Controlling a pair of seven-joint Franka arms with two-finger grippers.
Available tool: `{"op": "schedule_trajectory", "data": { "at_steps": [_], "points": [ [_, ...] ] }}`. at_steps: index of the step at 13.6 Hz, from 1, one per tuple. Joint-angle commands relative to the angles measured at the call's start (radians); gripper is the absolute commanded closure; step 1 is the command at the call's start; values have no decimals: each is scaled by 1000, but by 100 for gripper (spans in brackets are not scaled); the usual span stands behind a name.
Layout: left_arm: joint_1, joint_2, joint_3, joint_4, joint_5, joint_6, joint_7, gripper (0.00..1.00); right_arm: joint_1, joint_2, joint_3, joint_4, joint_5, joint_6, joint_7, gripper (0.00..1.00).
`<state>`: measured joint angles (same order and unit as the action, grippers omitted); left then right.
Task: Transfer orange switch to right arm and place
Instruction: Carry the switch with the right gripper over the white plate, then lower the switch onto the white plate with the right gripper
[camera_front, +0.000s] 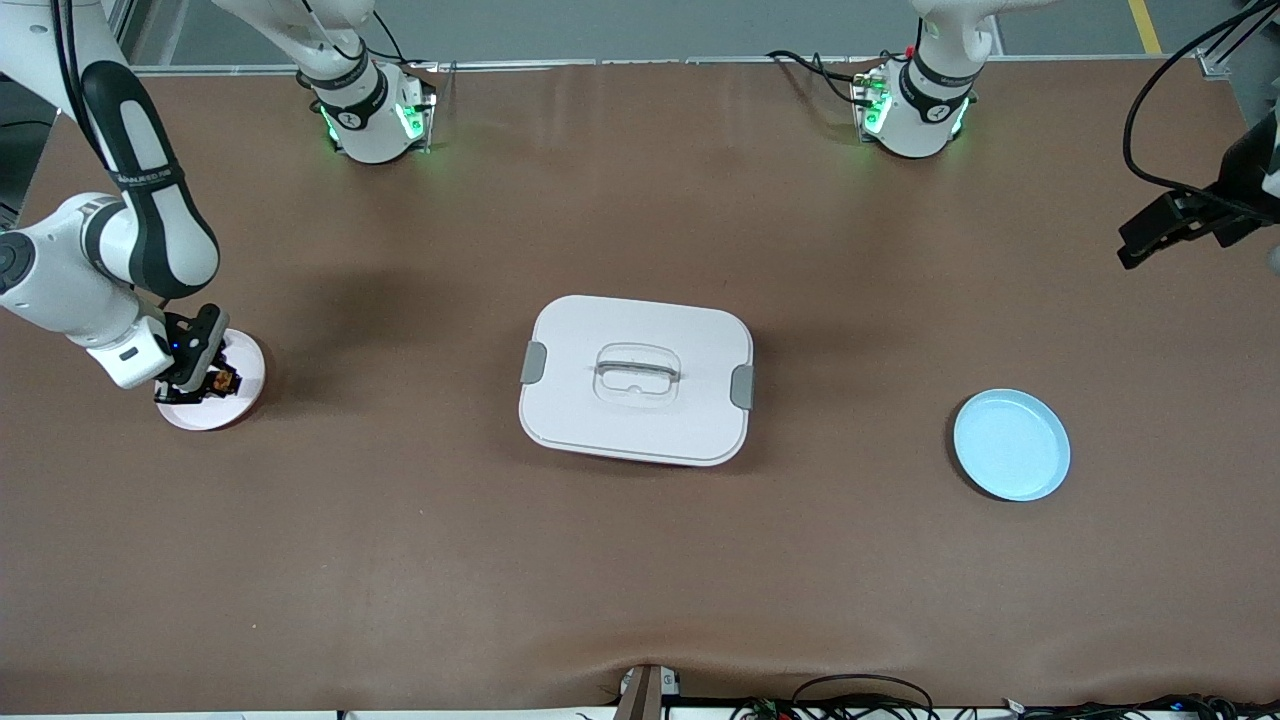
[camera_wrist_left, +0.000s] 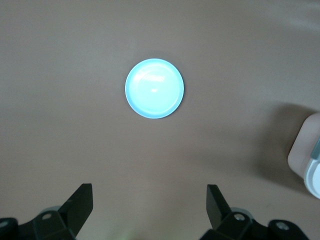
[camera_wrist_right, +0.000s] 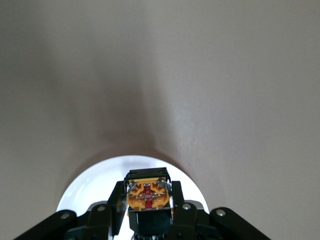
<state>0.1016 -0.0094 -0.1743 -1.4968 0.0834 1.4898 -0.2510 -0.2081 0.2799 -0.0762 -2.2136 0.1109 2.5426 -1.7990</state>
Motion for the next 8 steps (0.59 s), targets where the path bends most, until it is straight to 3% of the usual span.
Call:
{"op": "schedule_trajectory", "data": {
  "at_steps": [1, 8],
  "points": [
    [-58, -55, 73, -66, -19, 6, 59, 0, -45, 53, 19, 49, 27, -7, -78, 100],
    [-65, -81, 84, -82, -19, -12, 61, 0, -60, 133, 18, 58, 27, 1, -89, 100]
  ]
}}
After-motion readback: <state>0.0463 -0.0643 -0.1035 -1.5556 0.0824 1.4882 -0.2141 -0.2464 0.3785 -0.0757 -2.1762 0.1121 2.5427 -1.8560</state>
